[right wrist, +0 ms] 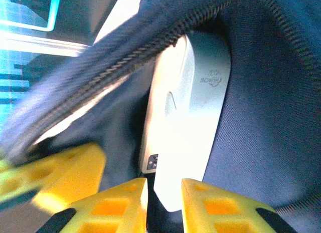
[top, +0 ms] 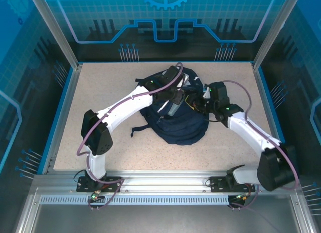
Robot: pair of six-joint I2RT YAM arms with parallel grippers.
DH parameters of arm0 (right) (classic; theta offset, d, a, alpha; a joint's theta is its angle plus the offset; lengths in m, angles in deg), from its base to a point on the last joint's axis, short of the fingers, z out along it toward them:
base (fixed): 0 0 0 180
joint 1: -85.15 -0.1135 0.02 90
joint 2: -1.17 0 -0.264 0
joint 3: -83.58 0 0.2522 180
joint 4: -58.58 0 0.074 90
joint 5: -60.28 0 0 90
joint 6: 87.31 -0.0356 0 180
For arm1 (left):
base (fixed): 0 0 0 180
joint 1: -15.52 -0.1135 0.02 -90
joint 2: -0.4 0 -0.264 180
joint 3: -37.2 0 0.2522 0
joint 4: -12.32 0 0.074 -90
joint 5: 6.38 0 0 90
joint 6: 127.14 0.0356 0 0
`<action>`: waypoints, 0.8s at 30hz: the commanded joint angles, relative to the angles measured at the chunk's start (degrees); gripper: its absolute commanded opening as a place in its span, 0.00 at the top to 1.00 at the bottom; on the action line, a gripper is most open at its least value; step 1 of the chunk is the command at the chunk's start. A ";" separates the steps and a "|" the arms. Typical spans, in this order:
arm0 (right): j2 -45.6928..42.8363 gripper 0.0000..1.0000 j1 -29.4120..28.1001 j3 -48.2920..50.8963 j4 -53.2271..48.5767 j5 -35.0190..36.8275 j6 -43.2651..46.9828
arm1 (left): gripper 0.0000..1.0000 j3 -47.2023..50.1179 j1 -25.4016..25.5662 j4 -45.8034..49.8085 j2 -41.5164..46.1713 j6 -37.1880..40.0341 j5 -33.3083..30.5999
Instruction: Pack books, pencil case, and school supplies into a backpack
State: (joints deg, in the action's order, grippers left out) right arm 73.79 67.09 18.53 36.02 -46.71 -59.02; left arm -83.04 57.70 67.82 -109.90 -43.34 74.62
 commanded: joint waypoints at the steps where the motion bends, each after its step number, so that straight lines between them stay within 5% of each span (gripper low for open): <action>1: -5.31 0.73 1.79 3.69 -11.14 4.49 1.29 | 0.83 -2.83 -0.91 -5.52 -0.31 -2.90 8.97; 5: -12.01 0.65 2.46 6.23 -19.50 12.28 2.42 | 0.46 2.31 -3.77 -7.75 2.90 -7.66 19.27; 9: -17.31 0.51 1.93 7.88 -23.50 18.91 4.73 | 0.29 12.47 -8.33 -14.16 9.32 -14.65 25.90; 17: -13.27 0.33 -6.84 3.44 -24.95 22.12 10.50 | 0.25 35.55 -17.30 -21.65 21.47 -31.01 22.00; 24: -4.89 0.29 -14.45 -1.13 -20.81 21.44 11.63 | 0.29 46.94 -19.50 -31.24 21.22 -42.22 26.90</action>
State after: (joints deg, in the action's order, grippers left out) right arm 67.04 54.57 20.35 13.45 -25.62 -48.92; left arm -37.71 38.40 42.77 -87.78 -78.51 97.81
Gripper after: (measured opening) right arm 0.711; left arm 0.716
